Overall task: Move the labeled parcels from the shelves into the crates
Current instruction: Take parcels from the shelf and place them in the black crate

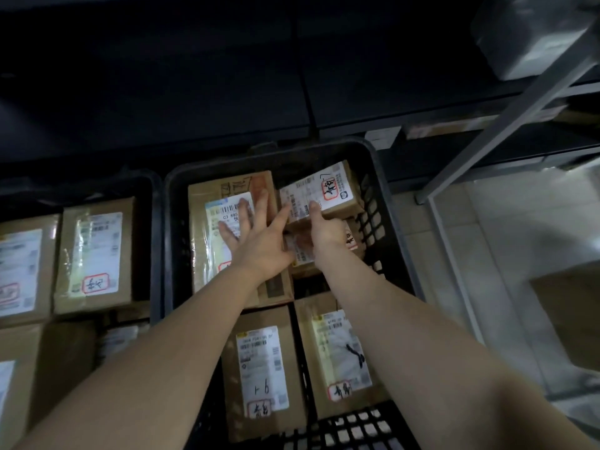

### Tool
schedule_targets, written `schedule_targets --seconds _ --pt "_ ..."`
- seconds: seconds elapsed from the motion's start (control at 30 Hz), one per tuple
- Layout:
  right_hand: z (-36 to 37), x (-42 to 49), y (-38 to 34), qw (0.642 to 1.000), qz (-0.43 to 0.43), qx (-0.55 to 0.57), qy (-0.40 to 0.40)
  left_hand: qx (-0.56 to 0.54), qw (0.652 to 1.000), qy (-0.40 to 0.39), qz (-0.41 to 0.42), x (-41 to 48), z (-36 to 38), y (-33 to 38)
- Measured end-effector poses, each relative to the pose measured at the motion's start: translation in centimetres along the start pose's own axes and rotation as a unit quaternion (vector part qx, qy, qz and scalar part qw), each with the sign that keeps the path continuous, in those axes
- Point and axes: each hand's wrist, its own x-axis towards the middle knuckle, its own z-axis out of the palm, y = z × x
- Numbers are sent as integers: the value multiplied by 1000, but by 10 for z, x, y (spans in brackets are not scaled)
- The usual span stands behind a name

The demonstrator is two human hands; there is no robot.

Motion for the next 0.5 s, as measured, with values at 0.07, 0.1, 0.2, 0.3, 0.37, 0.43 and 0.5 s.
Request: schedule_targets --seconds 0.07,0.1,0.2,0.3,0.37,0.43,0.5 --pt "-4 3 3 995 38 74 -51 -9 1000 9 -9 -1 0 3" --pt "-8 3 4 990 47 109 -80 -13 1000 18 -12 -2 -1 3" --pt "-18 2 3 979 52 146 -136 -31 998 57 -20 -6 -3 1" --pt "-16 3 3 973 70 156 -155 -30 997 73 -20 -10 -2 -1" --pt "-14 6 2 975 101 137 -143 -19 997 69 -17 -10 2 -1" --pt "-17 9 -1 974 145 119 -127 -7 998 66 -18 -7 7 1" --pt "-19 10 -2 981 144 76 -110 4 998 65 -23 -5 9 2"
